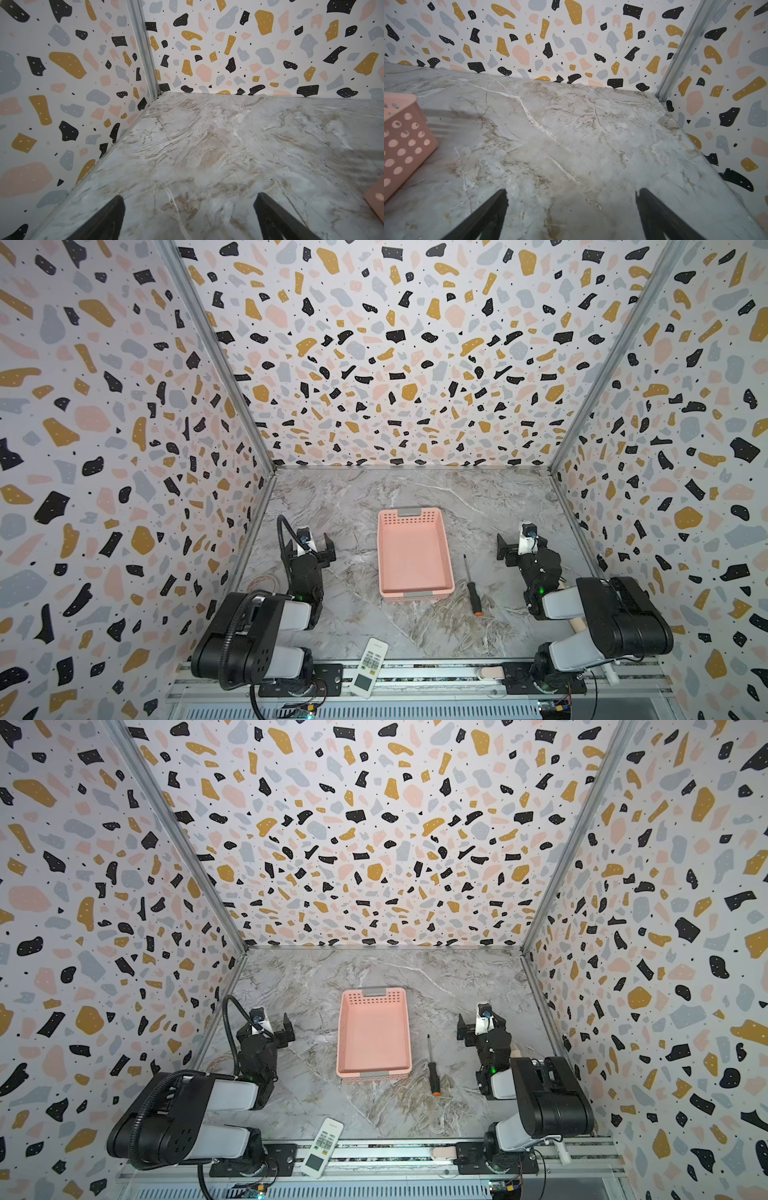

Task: Put the screwdriver in the bin

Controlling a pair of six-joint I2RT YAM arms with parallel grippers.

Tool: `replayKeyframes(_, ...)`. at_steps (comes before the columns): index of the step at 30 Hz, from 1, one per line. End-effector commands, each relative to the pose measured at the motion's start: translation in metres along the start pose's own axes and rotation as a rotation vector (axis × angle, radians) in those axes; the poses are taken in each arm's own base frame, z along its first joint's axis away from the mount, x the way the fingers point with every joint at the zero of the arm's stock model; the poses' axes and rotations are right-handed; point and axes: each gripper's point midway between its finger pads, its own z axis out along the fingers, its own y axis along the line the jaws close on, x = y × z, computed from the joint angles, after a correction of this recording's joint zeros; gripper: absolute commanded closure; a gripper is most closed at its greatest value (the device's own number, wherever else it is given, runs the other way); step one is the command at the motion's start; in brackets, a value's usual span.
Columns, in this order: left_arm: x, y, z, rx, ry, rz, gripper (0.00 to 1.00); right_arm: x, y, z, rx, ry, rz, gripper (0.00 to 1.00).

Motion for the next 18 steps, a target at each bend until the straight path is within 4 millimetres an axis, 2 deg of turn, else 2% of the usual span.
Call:
replayKeyframes(1,-0.0118,0.0004,0.0018,0.000,-0.039,-0.015,0.00,-0.0101,-0.0006,0.0034,0.005,-0.023,0.008,0.01)
replayKeyframes(18,-0.0107,-0.0003,0.0035,0.001,-0.031,-0.011,0.00,-0.0106,-0.0003,0.0035,0.004,-0.024,0.008,0.01)
